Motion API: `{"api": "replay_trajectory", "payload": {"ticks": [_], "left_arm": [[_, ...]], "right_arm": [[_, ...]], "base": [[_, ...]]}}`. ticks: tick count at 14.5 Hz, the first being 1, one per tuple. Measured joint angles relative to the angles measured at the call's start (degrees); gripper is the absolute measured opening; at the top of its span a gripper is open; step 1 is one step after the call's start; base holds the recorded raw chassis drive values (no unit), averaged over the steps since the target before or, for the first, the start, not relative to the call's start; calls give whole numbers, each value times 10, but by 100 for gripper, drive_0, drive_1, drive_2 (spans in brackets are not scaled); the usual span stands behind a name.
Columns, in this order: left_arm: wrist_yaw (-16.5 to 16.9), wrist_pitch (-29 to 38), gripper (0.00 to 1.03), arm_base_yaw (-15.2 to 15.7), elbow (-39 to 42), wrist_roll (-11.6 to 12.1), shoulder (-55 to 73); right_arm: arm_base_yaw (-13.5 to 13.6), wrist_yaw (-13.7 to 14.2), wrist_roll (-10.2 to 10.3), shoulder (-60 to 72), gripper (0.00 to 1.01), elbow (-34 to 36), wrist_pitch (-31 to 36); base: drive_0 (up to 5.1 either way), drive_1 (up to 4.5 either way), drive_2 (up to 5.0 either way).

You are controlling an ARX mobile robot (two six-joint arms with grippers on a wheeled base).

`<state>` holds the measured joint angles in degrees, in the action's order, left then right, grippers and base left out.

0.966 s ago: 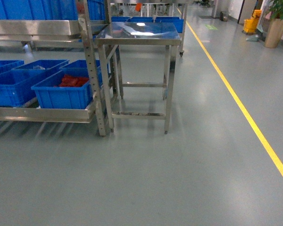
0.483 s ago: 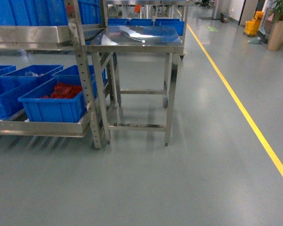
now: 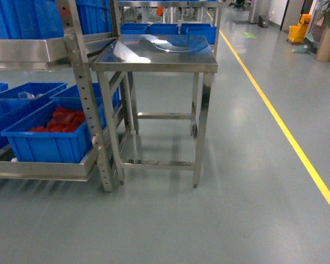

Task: Sort blue parts and orange caps into right shelf containers

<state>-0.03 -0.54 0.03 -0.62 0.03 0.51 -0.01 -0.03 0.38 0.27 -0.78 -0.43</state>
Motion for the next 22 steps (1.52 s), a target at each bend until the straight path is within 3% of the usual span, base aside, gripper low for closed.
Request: {"api": "replay_trajectory", "payload": {"ticks": [16, 19, 22], "left_arm": [[0, 1, 43, 0, 0, 0, 0], [0, 0, 43, 0, 0, 0, 0], [0, 4, 43, 0, 0, 0, 0]], "right_arm": [[0, 0, 0, 0, 45, 0, 0], [0, 0, 0, 0, 45, 0, 2], [0, 2, 0, 0, 45, 0, 3]], "base": [[6, 425, -414], [0, 0, 0], [-470, 262, 262]]}}
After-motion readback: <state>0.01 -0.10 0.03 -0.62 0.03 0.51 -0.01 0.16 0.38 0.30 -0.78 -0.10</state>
